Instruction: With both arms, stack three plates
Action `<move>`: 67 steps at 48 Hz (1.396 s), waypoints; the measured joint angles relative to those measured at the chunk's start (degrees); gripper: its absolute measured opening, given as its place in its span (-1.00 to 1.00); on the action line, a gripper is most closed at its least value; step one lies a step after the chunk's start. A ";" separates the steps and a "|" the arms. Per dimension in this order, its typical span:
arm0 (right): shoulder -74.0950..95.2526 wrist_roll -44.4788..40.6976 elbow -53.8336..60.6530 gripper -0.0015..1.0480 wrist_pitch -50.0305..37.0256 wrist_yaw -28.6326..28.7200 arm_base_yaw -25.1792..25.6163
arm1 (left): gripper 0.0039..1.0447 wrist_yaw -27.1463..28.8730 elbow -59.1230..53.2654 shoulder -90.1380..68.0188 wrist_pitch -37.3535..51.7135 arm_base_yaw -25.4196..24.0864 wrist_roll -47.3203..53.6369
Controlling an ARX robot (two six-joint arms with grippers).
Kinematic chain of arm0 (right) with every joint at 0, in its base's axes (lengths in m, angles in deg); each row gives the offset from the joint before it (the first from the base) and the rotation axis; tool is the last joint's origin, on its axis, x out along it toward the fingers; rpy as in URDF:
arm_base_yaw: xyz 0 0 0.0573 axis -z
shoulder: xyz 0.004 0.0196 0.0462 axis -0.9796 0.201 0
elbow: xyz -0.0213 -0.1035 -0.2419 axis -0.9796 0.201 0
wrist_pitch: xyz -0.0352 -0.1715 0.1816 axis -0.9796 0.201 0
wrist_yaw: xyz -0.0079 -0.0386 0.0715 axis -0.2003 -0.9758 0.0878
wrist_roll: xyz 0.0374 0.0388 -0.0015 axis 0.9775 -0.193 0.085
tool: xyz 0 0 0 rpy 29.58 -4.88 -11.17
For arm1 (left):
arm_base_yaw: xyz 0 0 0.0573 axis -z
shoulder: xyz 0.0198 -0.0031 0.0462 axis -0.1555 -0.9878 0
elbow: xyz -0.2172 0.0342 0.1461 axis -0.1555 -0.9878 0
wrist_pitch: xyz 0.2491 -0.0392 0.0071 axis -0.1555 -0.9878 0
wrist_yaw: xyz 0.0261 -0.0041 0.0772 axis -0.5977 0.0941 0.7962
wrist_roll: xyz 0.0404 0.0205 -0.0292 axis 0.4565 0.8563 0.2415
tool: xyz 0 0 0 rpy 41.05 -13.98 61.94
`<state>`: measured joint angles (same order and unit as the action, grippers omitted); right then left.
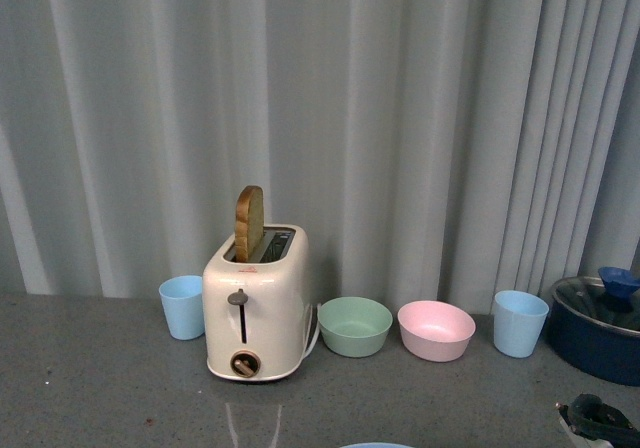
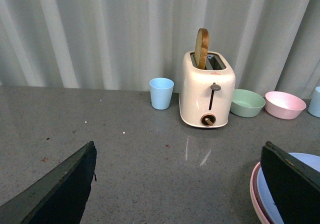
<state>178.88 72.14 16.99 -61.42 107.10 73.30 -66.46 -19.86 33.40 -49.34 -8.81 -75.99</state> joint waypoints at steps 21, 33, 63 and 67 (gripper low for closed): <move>-12.55 0.94 4.13 0.80 1.64 1.86 2.08 | 0.87 0.00 0.00 0.00 0.00 0.00 0.02; -32.28 0.79 8.41 0.86 8.20 1.60 6.34 | 0.87 0.00 0.00 0.00 0.00 0.00 0.02; -77.35 -14.91 21.22 -0.04 5.95 -21.97 5.35 | 0.87 0.00 0.00 0.00 0.00 0.00 0.00; -78.75 -15.82 24.63 -0.38 5.86 -21.97 5.31 | 0.87 0.00 0.00 0.00 0.00 0.00 0.00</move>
<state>100.13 56.31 41.63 -55.56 85.14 78.61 -66.46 -19.86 33.40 -49.34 -8.81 -75.99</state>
